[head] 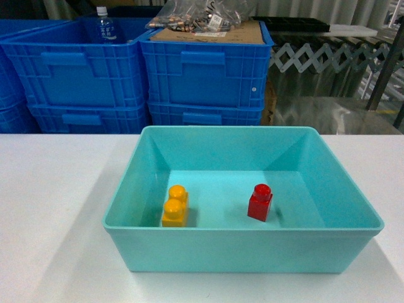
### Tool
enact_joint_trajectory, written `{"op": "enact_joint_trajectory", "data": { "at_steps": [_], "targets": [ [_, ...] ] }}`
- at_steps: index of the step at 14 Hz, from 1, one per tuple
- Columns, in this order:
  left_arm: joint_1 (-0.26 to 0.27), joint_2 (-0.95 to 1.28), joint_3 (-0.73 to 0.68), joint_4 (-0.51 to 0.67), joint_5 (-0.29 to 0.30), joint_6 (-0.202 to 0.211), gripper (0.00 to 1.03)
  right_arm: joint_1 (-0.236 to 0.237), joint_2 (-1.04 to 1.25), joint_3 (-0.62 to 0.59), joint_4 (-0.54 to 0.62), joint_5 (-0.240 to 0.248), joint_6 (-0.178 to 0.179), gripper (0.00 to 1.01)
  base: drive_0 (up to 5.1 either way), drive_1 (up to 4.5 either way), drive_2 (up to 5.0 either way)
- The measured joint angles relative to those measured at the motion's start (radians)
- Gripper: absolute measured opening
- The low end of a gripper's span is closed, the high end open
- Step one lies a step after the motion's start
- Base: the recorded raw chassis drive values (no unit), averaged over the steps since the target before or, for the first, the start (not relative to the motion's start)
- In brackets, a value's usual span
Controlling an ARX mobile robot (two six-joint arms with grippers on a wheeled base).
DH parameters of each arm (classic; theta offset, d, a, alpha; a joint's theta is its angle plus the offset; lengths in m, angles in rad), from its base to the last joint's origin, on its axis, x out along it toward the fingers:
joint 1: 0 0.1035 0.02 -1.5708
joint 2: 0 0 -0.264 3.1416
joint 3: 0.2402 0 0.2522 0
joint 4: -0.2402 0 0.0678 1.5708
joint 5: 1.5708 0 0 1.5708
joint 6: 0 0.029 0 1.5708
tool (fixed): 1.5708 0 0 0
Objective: Pick red block from blue box to shelf
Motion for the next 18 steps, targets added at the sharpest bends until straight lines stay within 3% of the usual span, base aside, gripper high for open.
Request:
{"op": "enact_joint_trajectory", "data": {
  "at_steps": [18],
  "targets": [
    [0.000,0.000,0.000,0.000,0.000,0.000,0.98,0.000,0.000,0.000,0.000,0.000,0.000,0.98,0.0,0.00,0.0]
  ]
}}
